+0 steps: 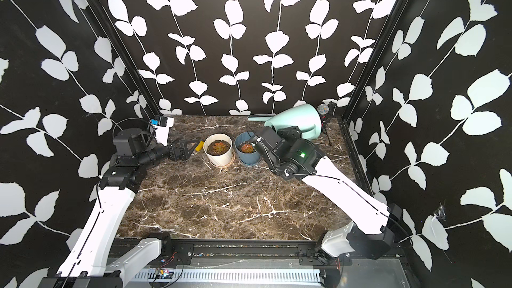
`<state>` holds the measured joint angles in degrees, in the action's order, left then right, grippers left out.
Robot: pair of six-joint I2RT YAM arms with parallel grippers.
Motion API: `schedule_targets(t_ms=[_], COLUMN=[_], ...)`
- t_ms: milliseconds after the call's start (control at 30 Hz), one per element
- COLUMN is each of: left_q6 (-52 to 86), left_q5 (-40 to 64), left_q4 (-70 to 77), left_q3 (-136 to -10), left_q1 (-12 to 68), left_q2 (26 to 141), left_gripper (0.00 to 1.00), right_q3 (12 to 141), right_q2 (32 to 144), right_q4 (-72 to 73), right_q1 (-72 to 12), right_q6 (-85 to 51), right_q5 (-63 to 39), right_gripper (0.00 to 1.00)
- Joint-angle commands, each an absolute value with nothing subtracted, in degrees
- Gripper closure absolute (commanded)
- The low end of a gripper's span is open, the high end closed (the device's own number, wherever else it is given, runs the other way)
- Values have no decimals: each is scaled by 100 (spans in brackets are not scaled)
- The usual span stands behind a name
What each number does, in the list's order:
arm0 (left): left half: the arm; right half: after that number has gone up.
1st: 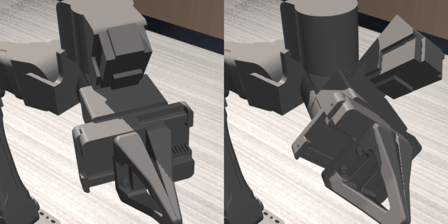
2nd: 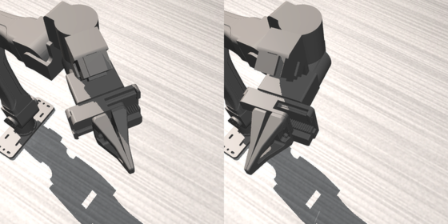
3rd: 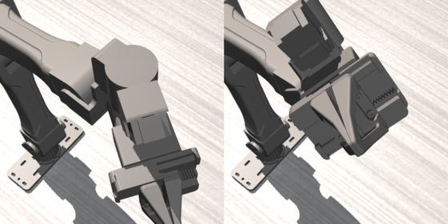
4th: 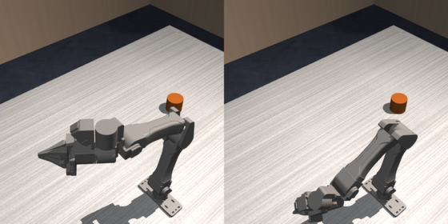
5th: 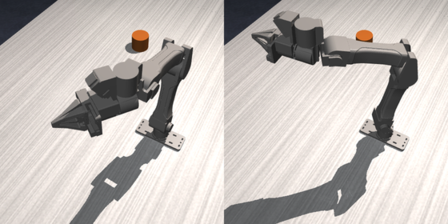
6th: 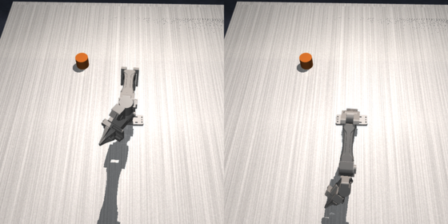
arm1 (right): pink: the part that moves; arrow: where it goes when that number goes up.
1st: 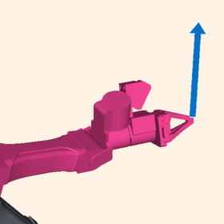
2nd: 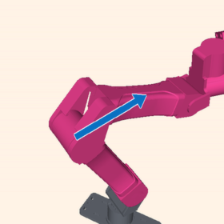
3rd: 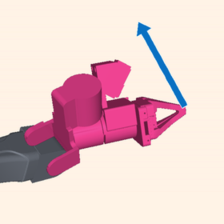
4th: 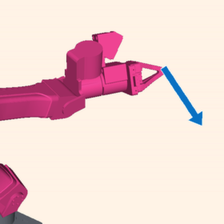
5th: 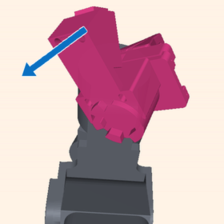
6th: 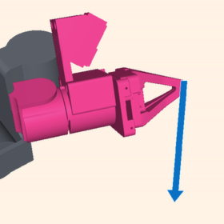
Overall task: Water the succulent around the soil edge
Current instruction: Water the soil of the potted plant with water.
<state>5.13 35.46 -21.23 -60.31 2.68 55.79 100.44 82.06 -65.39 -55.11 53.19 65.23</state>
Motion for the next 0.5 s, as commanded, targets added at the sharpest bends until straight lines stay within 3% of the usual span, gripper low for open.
schedule_targets(t_ms=[0, 467], left_q6=[405, 448], left_q5=[3512, 3550], left_q4=[-2152, -2071], left_q3=[-5955, -5895], left_q1=[233, 233], left_q2=[5472, 5473], left_gripper=[1, 1], right_q3=[9895, 9291], right_q2=[8304, 8385], right_q4=[-5793, -5894], right_q1=[-5502, -5191], right_q6=[6022, 6087], right_q5=[7032, 6957], right_gripper=[100, 100])
